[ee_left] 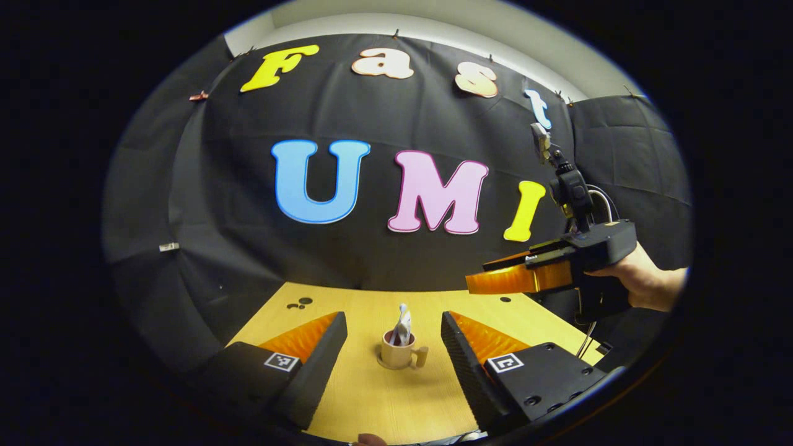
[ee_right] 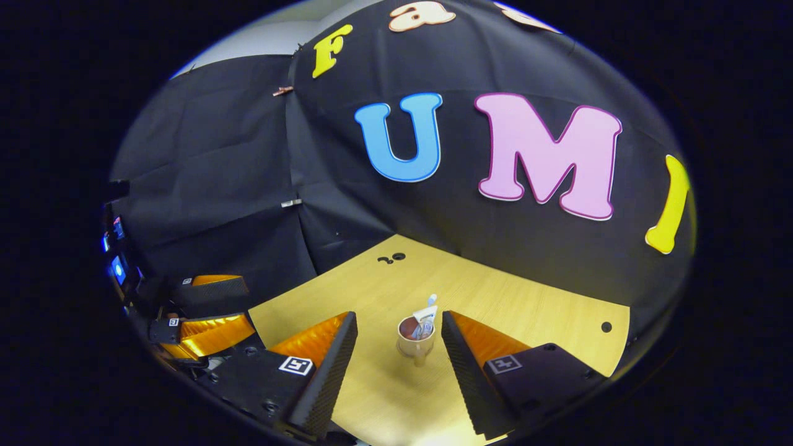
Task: Put the toothbrush and toothpaste on the desktop into the cup, then pick up the cup and place it on the coaster on the desktop.
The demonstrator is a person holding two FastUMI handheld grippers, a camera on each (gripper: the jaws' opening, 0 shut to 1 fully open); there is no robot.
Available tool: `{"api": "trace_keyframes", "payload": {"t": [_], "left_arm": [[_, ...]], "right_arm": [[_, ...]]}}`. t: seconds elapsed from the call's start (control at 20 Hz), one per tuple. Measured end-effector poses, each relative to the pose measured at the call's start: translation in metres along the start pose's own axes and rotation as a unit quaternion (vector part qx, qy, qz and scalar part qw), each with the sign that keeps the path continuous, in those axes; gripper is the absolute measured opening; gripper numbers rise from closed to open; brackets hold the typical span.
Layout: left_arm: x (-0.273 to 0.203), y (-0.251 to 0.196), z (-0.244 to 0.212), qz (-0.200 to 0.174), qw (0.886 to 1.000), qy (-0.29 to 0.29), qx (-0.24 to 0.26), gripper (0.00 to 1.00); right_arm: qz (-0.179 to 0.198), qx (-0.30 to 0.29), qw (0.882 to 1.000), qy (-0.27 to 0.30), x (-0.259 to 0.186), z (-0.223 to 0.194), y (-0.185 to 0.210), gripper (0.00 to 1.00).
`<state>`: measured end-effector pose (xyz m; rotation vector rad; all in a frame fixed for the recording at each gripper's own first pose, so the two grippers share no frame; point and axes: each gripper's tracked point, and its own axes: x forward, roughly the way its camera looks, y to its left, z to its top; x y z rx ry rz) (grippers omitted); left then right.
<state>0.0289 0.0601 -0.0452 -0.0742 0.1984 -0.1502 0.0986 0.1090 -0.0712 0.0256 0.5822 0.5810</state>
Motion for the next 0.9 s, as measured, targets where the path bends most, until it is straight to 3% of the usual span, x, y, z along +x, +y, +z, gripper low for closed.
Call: {"api": "trace_keyframes", "payload": {"t": [0.2,0.45,0.9], "left_arm": [[0.003,-0.016,0.016,-0.01,1.0,0.002,0.0,0.95],[0.01,-0.024,0.038,-0.009,1.0,-0.008,0.011,0.96],[0.017,-0.047,0.065,-0.029,0.999,-0.027,0.028,0.96]], "right_arm": [[0.002,0.002,0.999,-0.033,-0.028,0.017,0.004,0.92],[0.002,0.004,0.997,-0.08,-0.058,0.037,0.01,0.94],[-0.006,-0.002,0.994,-0.113,-0.077,0.042,0.011,0.96]]}}
